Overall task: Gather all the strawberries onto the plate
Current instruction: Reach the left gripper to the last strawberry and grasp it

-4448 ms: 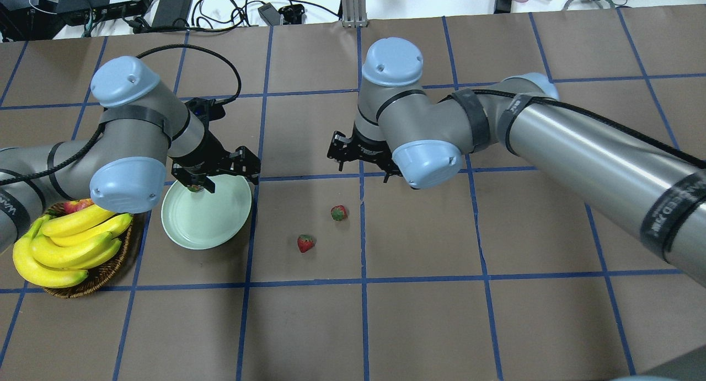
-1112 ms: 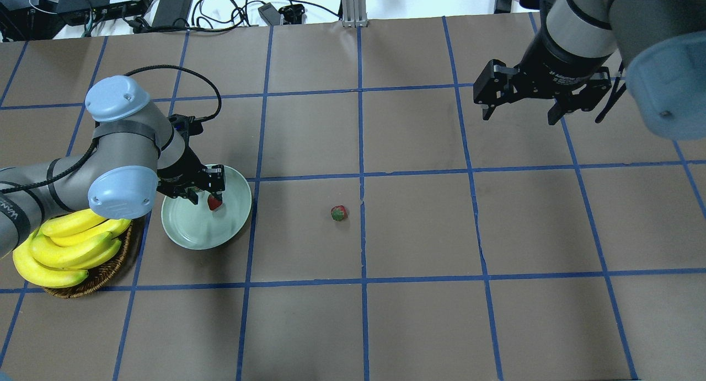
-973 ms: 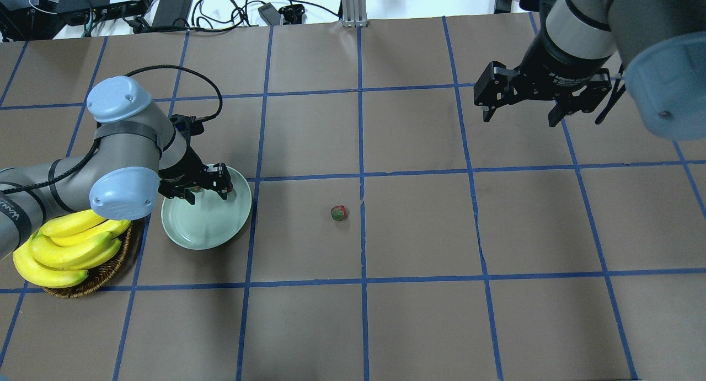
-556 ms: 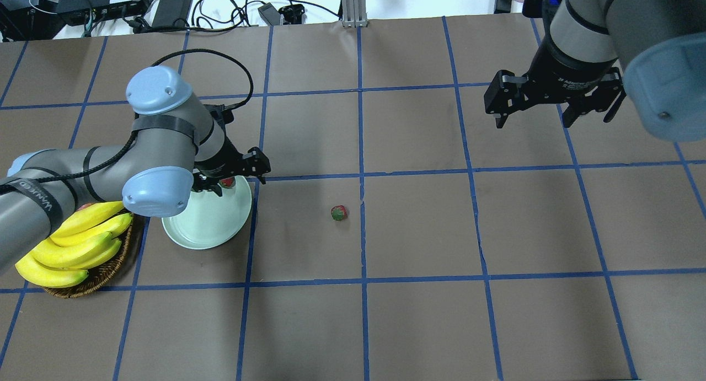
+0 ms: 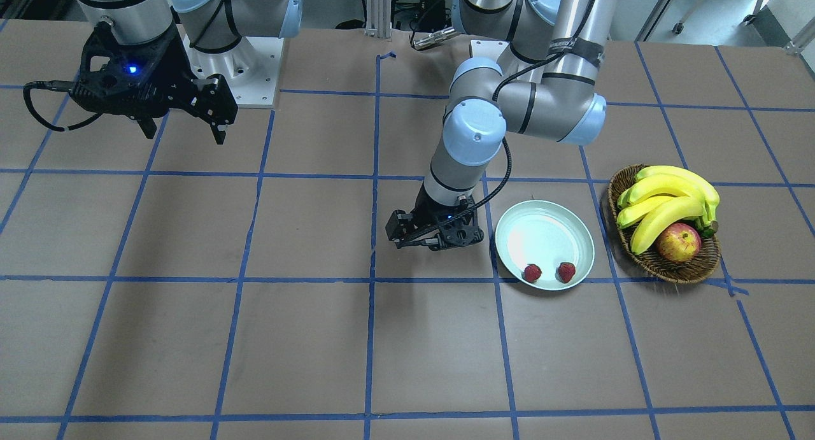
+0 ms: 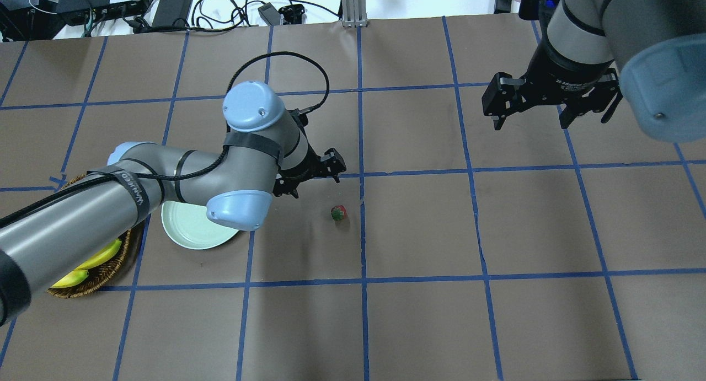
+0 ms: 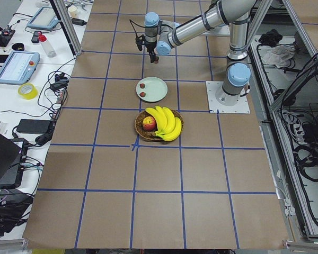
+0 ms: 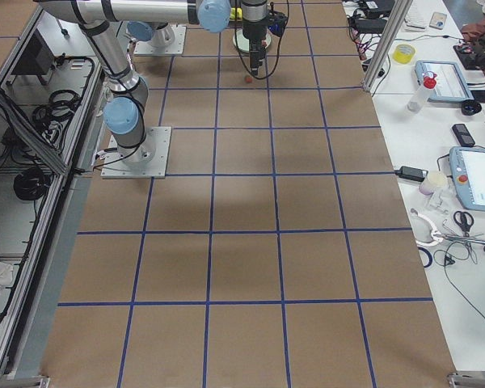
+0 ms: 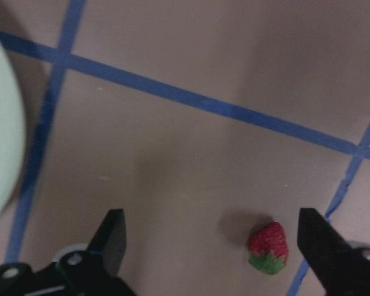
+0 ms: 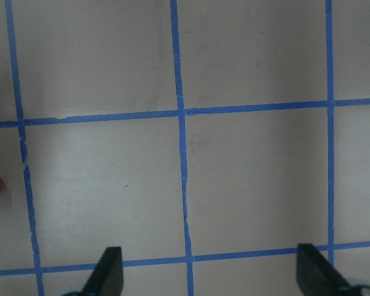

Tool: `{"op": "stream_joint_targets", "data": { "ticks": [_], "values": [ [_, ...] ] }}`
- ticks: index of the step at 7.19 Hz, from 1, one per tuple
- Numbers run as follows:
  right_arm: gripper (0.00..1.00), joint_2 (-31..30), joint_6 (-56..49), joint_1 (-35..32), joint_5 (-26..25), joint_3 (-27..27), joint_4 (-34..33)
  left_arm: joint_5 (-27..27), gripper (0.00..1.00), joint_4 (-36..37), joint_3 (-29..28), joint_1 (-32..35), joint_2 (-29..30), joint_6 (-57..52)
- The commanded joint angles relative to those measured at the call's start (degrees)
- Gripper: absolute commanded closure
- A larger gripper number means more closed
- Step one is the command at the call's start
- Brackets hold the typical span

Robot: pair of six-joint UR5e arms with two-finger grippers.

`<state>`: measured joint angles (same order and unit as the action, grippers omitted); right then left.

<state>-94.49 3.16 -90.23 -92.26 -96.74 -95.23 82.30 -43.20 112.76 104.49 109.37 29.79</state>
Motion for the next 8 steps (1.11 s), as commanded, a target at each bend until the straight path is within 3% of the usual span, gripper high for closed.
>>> {"op": "stream_joint_targets", "data": {
  "ticks": [1, 2, 3, 4, 6, 7, 8],
  "values": [
    [0.0, 0.19, 0.18, -0.04, 0.5, -0.03, -0.31, 1.71, 0.03, 1.63, 1.57, 3.52, 3.21, -0.08],
    [0.0, 0.19, 0.27, -0.04, 0.5, -0.03, -0.31, 2.34, 0.21, 1.63, 1.84, 3.53, 3.91, -0.17],
    [0.0, 0.27, 0.27, -0.04, 0.5, -0.03, -0.57, 2.43, 0.68, 1.54, 1.85, 3.53, 3.92, 0.17],
    [0.0, 0.45, 0.44, -0.04, 0.42, -0.12, -0.57, 2.34, 0.96, 1.54, 1.5, 3.53, 3.66, 0.35],
    [0.0, 0.54, 0.53, -0.04, 0.42, -0.12, 0.13, 3.48, 1.0, 1.19, 0.36, 3.35, 2.08, -1.74],
    [0.0, 0.63, 0.53, -0.04, 0.42, -0.12, 0.13, 7.57, 1.0, -0.03, 0.44, 0.74, 0.77, -6.02],
    [0.0, 0.63, 0.53, -0.04, 0.24, -0.12, 0.39, 8.4, 1.0, -4.22, 0.35, -4.42, -2.12, -10.33]
  ]
}}
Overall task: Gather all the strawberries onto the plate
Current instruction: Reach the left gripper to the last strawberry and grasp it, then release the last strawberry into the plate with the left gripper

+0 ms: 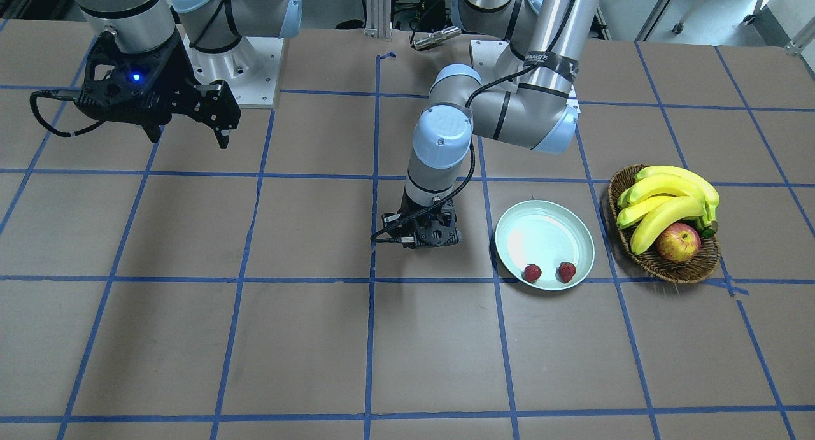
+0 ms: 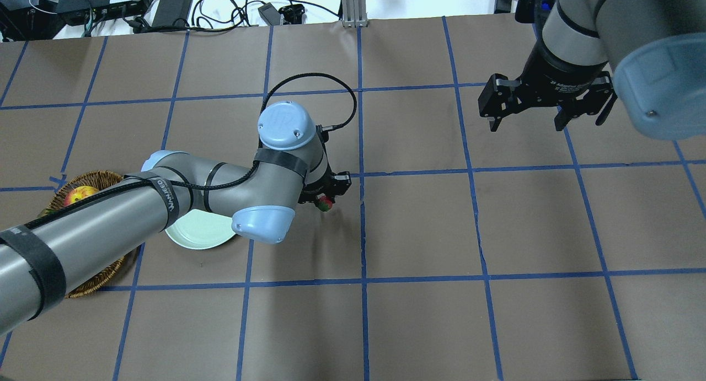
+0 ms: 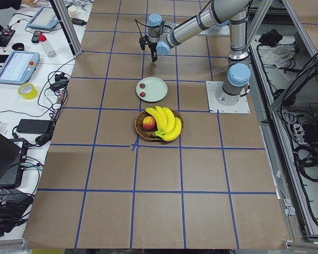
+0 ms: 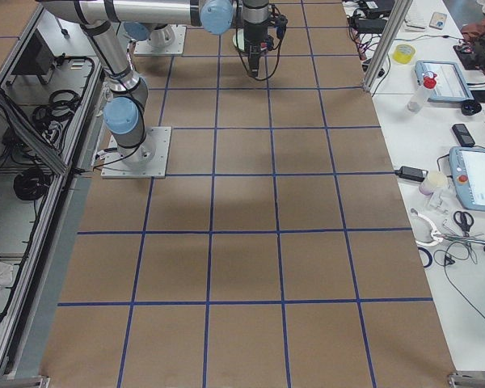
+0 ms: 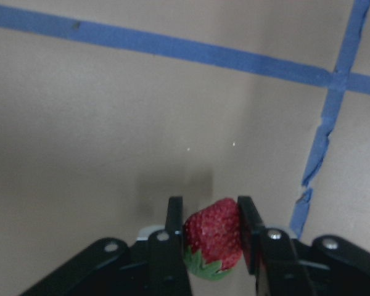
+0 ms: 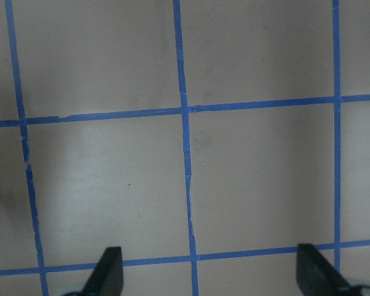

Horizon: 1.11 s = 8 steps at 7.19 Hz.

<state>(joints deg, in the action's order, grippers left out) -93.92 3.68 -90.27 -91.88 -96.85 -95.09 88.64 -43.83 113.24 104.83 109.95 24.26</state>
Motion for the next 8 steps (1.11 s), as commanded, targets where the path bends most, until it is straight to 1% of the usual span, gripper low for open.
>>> {"op": "stream_joint_targets", "data": {
  "ticks": [1, 2, 3, 4, 5, 6, 8],
  "values": [
    [0.0, -0.21, -0.08, 0.0, -0.14, 0.08, 2.43, 2.06, 1.0, -8.85, -0.3, -11.59, -5.34, -7.36],
    [0.0, -0.56, 0.01, 0.09, -0.14, 0.08, 2.88, 2.32, 1.0, -13.6, -0.21, -17.84, -7.71, -17.65],
    [0.0, -0.47, -0.08, 0.0, -0.05, 0.08, 2.89, 2.41, 1.0, -14.43, 0.75, -22.69, -8.78, -26.19],
    [0.0, -0.47, -0.08, 0.09, -0.14, 0.86, 2.89, 2.15, 1.0, -14.53, 2.76, -25.35, -8.7, -27.32],
    [0.0, -0.56, -0.08, 0.09, -0.05, 0.96, 2.8, 2.06, 1.0, -13.83, 3.73, -25.9, -7.83, -27.77],
    [0.0, -0.65, -0.08, 0.09, 0.04, 1.04, 2.8, 1.8, 0.01, -13.83, 4.0, -25.81, -8.0, -26.9],
    [0.0, -0.56, -0.17, 0.09, 0.21, 0.96, 2.8, 2.32, 0.0, -13.57, 2.43, -25.29, -9.49, -26.1]
  ]
}}
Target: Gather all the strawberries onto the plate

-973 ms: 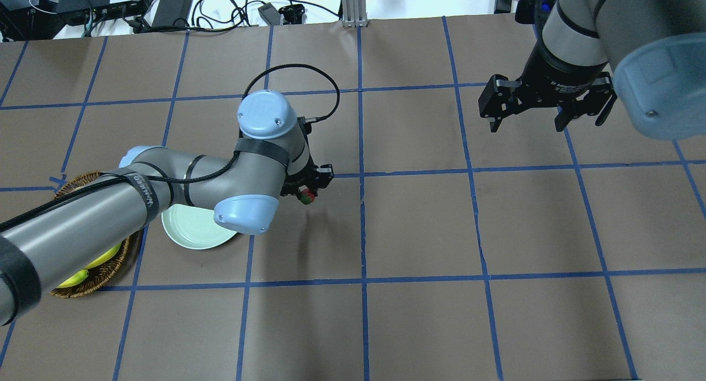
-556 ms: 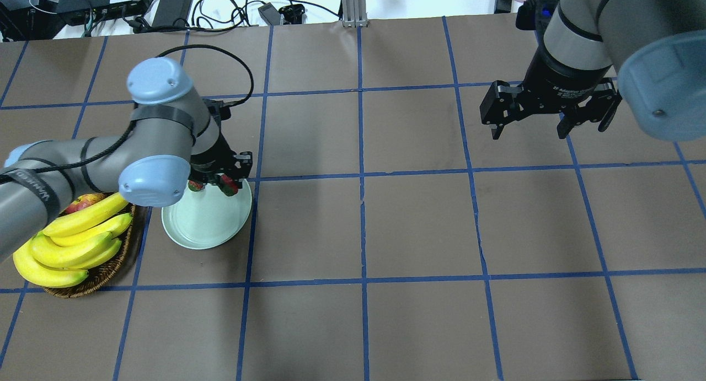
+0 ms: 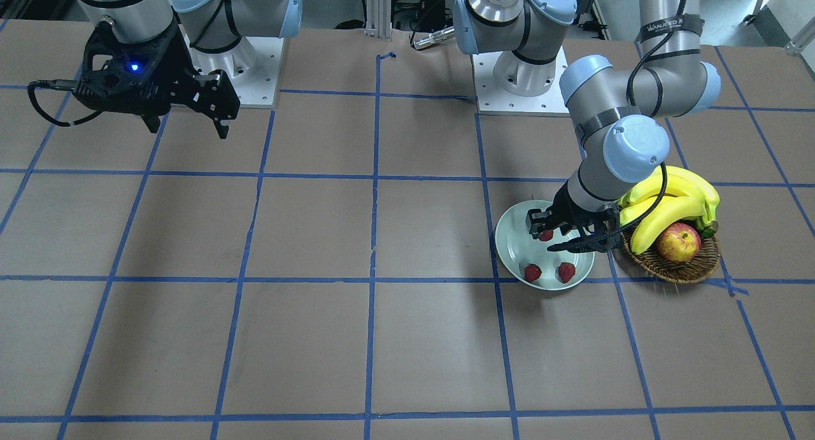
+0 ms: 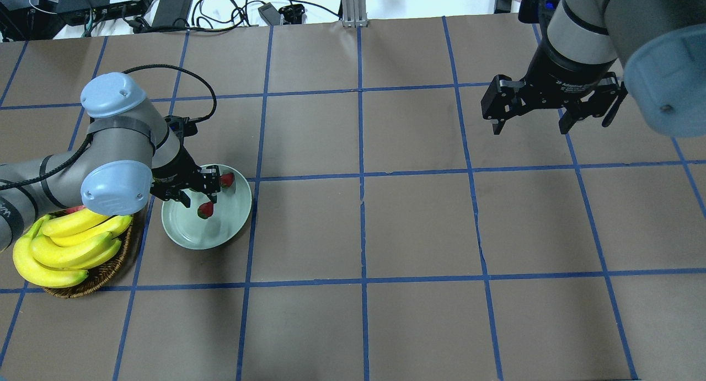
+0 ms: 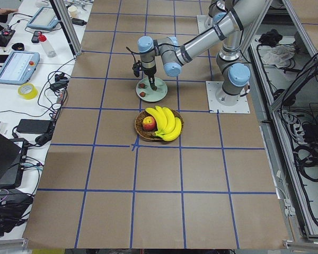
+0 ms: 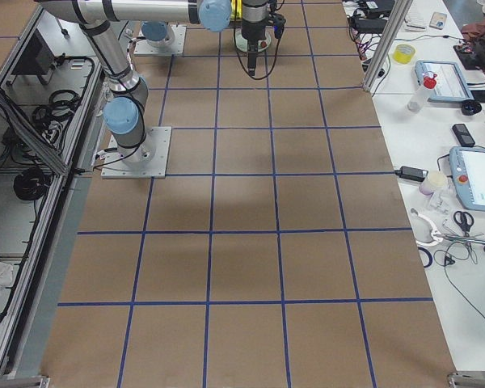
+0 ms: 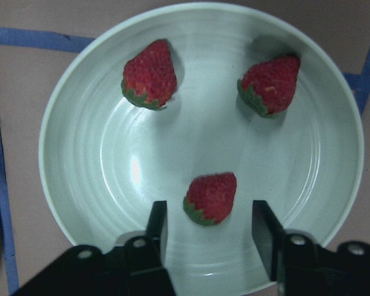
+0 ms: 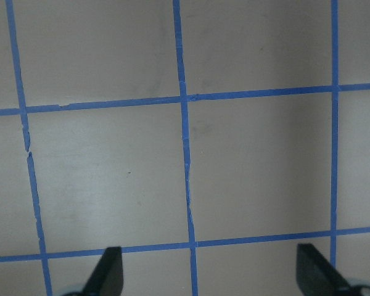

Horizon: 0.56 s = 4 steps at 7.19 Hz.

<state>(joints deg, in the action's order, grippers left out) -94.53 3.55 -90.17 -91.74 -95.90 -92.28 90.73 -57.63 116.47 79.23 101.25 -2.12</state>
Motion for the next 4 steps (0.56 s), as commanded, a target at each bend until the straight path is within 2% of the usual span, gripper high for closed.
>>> {"op": "stream_joint_targets", "data": {
  "ticks": [1, 4],
  "values": [
    [0.0, 0.57, -0.03, -0.09, 0.15, 0.01, -0.7, -0.02, 0.0, -2.28, -4.46, 0.75, -1.92, 0.18],
    [0.0, 0.48, -0.03, -0.09, -0.02, 0.01, -0.62, 0.24, 0.0, -35.16, -25.69, 2.07, -8.06, 0.36]
  ]
}}
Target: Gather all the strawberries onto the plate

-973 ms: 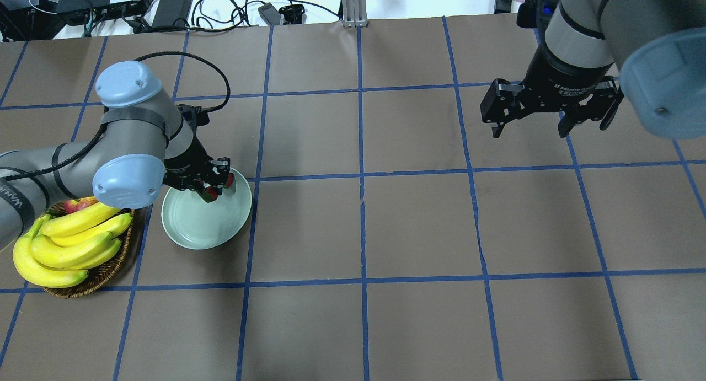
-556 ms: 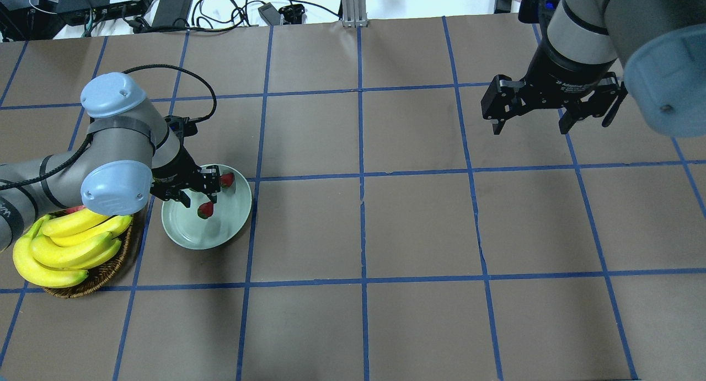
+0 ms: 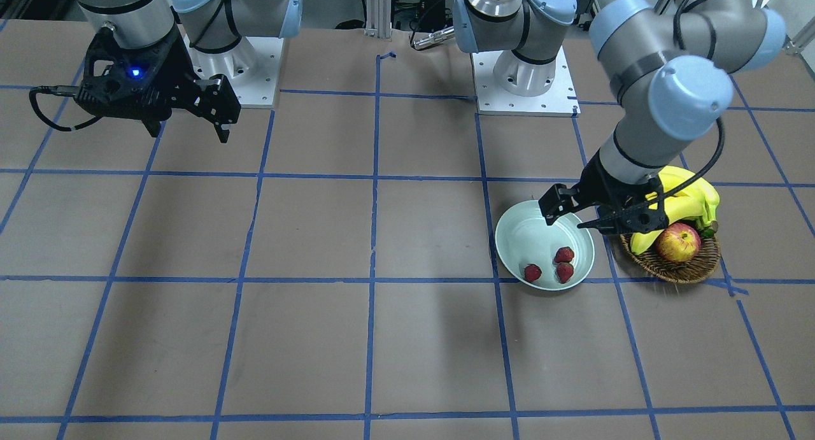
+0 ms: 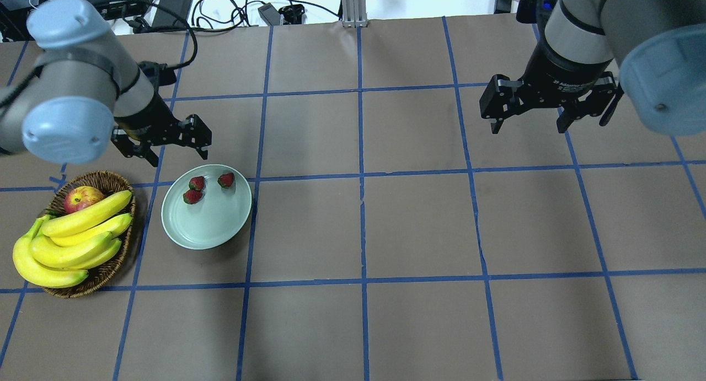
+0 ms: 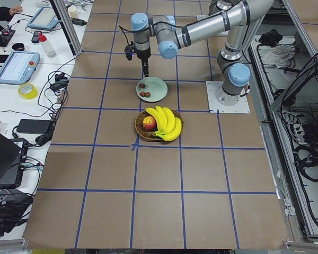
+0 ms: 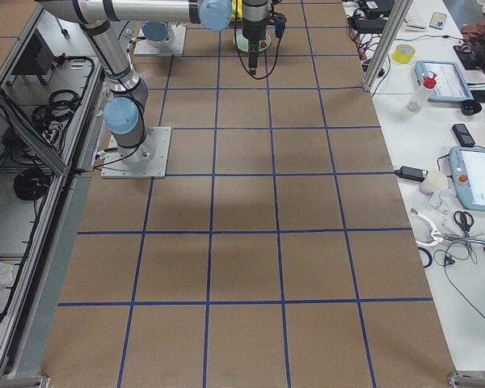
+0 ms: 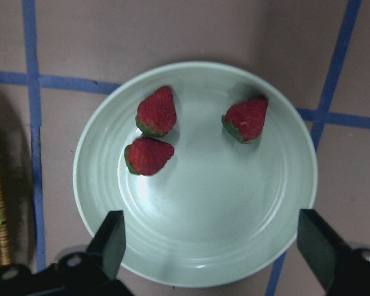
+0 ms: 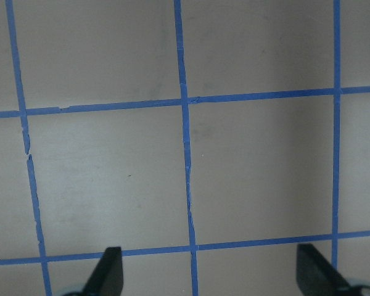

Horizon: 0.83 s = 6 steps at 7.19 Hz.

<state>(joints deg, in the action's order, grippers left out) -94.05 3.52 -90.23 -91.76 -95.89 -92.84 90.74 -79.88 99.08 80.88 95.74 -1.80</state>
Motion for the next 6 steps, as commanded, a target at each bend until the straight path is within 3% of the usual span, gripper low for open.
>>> {"op": "stream_joint_targets", "data": {
  "ticks": [1, 4, 6],
  "values": [
    [0.0, 0.01, 0.0, 0.05, 0.0, 0.0, -0.06, -0.46, 0.0, -17.37, -12.3, 1.12, -4.49, 0.47],
    [0.0, -0.26, 0.0, 0.14, 0.0, 0.0, -0.06, 1.63, 0.0, -17.5, -15.06, 8.39, -6.27, 3.88],
    [0.0, -0.69, 0.0, 0.23, -0.08, -0.09, 0.29, 2.25, 0.0, -11.72, -12.62, 16.56, -6.26, 5.23]
  ]
}}
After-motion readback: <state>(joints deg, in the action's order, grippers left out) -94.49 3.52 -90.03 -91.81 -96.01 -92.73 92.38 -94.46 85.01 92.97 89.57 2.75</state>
